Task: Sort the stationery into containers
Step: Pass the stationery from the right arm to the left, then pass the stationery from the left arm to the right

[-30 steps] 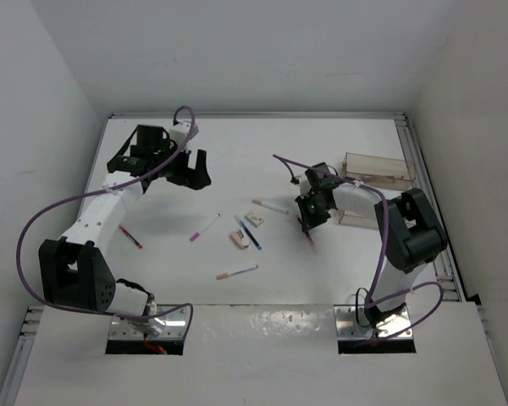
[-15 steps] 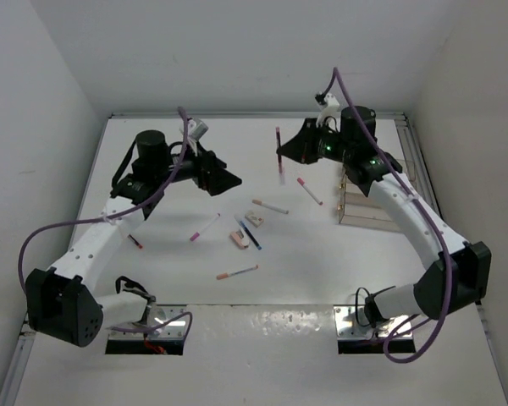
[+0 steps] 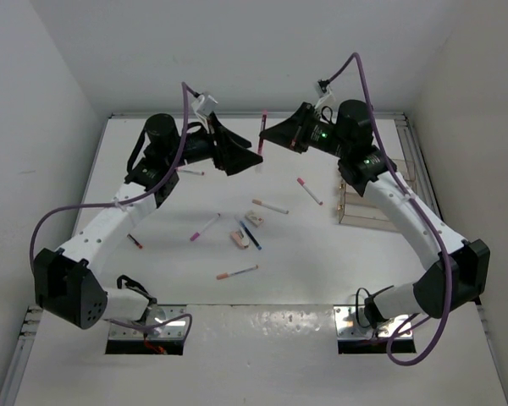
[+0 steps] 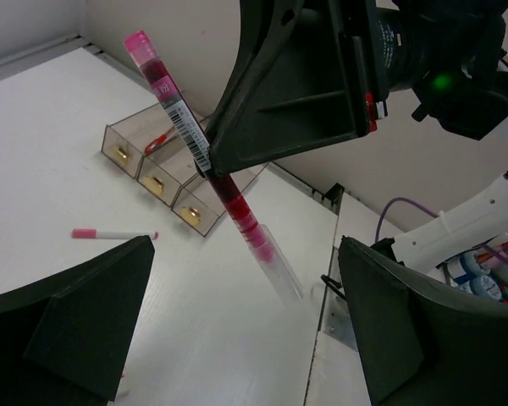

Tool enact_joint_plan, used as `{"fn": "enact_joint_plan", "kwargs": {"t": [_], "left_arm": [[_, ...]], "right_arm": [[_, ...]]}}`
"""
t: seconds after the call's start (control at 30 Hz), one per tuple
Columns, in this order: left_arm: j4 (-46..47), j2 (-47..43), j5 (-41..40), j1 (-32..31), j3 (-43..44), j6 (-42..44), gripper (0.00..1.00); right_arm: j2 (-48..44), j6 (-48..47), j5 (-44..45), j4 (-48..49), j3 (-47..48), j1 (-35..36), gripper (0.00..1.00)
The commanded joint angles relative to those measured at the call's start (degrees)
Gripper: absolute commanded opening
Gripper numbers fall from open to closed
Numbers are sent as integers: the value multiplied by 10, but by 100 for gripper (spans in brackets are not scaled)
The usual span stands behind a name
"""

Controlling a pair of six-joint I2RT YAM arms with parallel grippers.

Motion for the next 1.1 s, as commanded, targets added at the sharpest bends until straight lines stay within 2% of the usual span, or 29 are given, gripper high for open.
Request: {"fn": "enact_joint_plan", "kwargs": {"t": [0.0,0.13,0.23,0.27,0.33,0.37,0.4,0.43,0.47,0.53,0.6,0.63,0.67,0.7,0.73,0.8,0.83,0.9,0.93,1.03,1.07], "left_arm": [[53,18,13,-17,20,-34,96],[53,42,15,-30,33,-29,90],[50,53,14,-31,42,-31,77],[50,55,16,-30,43,-33,61],[50,58,24,-28,47,-36,42],[50,58,26,-27,49,-36,24],[46,57,32,-23,50,-37,16],[38,56,38,-16,50,-37,9],[30,55,44,-13,51,-36,0],[-27,46,62,3,61,-9,0],[-89,43,96,13,84,31,0],[-181,47,109,22,95,79,0],[-214,58,127,27,103,97,0],[-235,64,157,30,112,113,0],[-264,69,171,33,114,112,0],[-258,77,219,30,95,72,0],[-207,73,228,24,79,47,0],[-166,61,238,13,48,6,0],[-155,60,243,7,37,-7,0],[-108,56,254,0,-7,-54,0],[-77,57,268,-1,-33,-92,0]], "right_arm": [[-7,38,-7,44,7,8,0],[-2,49,-7,56,4,15,0],[-5,55,-9,62,2,19,0],[-5,54,-10,62,2,20,0],[-8,51,-16,64,0,20,0],[-10,42,-21,64,-5,19,0],[-12,32,-28,61,-4,14,3],[-16,19,-41,55,-2,8,18],[-19,-23,-50,32,3,0,28],[-28,-90,-65,-12,13,-37,43],[-58,-224,-68,-71,12,-58,47],[-70,-276,-65,-88,10,-77,47],[-101,-381,-72,-97,-10,-83,47],[-117,-441,-82,-102,-21,-89,47],[-134,-569,-88,-109,-32,-85,46],[-182,-698,-109,-142,-55,-56,46],[-197,-807,-111,-153,-62,-42,46],[-230,-896,-100,-159,-89,-2,46],[-239,-981,-94,-156,-99,10,47],[-265,-1094,-80,-118,-161,53,51],[-271,-1157,-84,-117,-168,73,54]]}}
